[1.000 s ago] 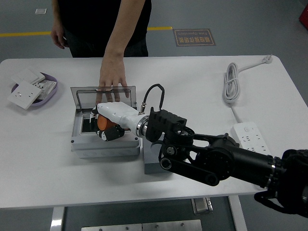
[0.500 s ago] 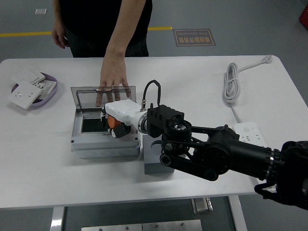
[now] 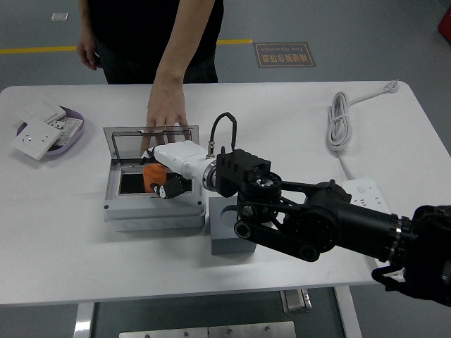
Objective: Pick up the cylinder from the cube,place it in the box,flap close box
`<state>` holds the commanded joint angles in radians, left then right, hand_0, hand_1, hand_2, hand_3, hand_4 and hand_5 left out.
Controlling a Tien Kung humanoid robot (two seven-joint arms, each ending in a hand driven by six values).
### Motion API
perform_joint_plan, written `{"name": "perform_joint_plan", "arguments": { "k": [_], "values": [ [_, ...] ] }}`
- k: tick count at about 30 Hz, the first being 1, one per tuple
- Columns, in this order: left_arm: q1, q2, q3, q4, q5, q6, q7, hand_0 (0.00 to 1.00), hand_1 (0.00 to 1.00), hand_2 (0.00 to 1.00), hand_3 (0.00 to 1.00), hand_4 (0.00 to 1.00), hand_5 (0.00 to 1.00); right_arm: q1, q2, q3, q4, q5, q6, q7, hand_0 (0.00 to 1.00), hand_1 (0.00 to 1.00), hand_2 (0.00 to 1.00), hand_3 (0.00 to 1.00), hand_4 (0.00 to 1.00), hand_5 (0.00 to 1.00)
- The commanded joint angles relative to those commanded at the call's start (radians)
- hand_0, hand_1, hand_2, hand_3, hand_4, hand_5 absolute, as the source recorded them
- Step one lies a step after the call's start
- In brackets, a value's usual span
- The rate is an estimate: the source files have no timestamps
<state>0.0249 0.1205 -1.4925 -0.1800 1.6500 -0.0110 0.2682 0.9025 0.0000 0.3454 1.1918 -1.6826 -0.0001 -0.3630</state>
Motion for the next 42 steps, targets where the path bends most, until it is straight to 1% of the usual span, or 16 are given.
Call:
{"name": "perform_joint_plan", "arguments": {
  "k": [4, 7, 11, 13, 17, 20, 23, 28, 35, 39, 42],
  "values": [
    [0.000, -0.003, 0.007, 0.000, -0.005, -0.001, -0.002, 0.605, 0.601, 0.586, 0.566, 0.609, 0.192, -0.008, 0.000, 0.010, 0.011, 0.019, -0.006, 0.012, 0.847, 0.769, 0.813, 0.867, 0.625, 0.241],
    [0.001, -0.005, 0.010, 0.000, -0.007, -0.001, -0.003, 0.605, 0.600, 0.586, 0.566, 0.608, 0.191, -0.021, 0.000, 0.033, 0.040, 0.065, -0.010, 0.032, 0.849, 0.766, 0.812, 0.869, 0.633, 0.235],
    [0.004, -0.009, 0.015, 0.000, -0.011, -0.001, -0.004, 0.605, 0.600, 0.586, 0.566, 0.608, 0.191, -0.036, -0.005, 0.095, 0.103, 0.131, -0.017, 0.059, 0.849, 0.766, 0.812, 0.869, 0.633, 0.235],
    [0.006, -0.011, 0.017, 0.000, -0.013, 0.000, -0.004, 0.605, 0.600, 0.586, 0.566, 0.607, 0.190, -0.039, -0.024, 0.137, 0.139, 0.158, -0.022, 0.072, 0.841, 0.760, 0.806, 0.862, 0.641, 0.237],
    [0.007, -0.013, 0.018, 0.000, -0.014, 0.000, -0.005, 0.605, 0.600, 0.586, 0.566, 0.607, 0.190, -0.034, -0.066, 0.217, 0.183, 0.179, -0.032, 0.091, 0.841, 0.760, 0.806, 0.862, 0.641, 0.237],
    [0.006, -0.013, 0.018, 0.000, -0.013, -0.001, -0.006, 0.605, 0.600, 0.585, 0.566, 0.606, 0.190, -0.025, -0.092, 0.271, 0.190, 0.181, -0.034, 0.100, 0.831, 0.748, 0.787, 0.842, 0.649, 0.248],
    [0.004, -0.013, 0.017, 0.000, -0.011, -0.001, -0.007, 0.605, 0.600, 0.585, 0.566, 0.606, 0.190, -0.015, -0.108, 0.302, 0.169, 0.184, -0.032, 0.106, 0.831, 0.748, 0.787, 0.842, 0.649, 0.248],
    [0.002, -0.013, 0.016, 0.000, -0.009, -0.001, -0.006, 0.605, 0.599, 0.585, 0.565, 0.605, 0.191, -0.005, -0.117, 0.315, 0.117, 0.192, -0.026, 0.114, 0.826, 0.743, 0.777, 0.832, 0.651, 0.253],
    [0.000, -0.013, 0.017, 0.000, -0.010, -0.001, -0.006, 0.605, 0.599, 0.584, 0.565, 0.604, 0.191, -0.007, -0.109, 0.306, 0.035, 0.213, -0.024, 0.131, 0.824, 0.740, 0.777, 0.828, 0.659, 0.264],
    [-0.001, -0.013, 0.017, 0.000, -0.010, -0.001, -0.006, 0.605, 0.600, 0.584, 0.564, 0.603, 0.191, -0.014, -0.103, 0.294, 0.008, 0.224, -0.027, 0.138, 0.825, 0.740, 0.777, 0.830, 0.664, 0.269],
    [-0.001, -0.013, 0.017, 0.000, -0.009, -0.001, -0.006, 0.605, 0.600, 0.584, 0.564, 0.603, 0.191, -0.022, -0.098, 0.282, 0.000, 0.227, -0.031, 0.142, 0.825, 0.740, 0.777, 0.830, 0.664, 0.269]
  ]
}}
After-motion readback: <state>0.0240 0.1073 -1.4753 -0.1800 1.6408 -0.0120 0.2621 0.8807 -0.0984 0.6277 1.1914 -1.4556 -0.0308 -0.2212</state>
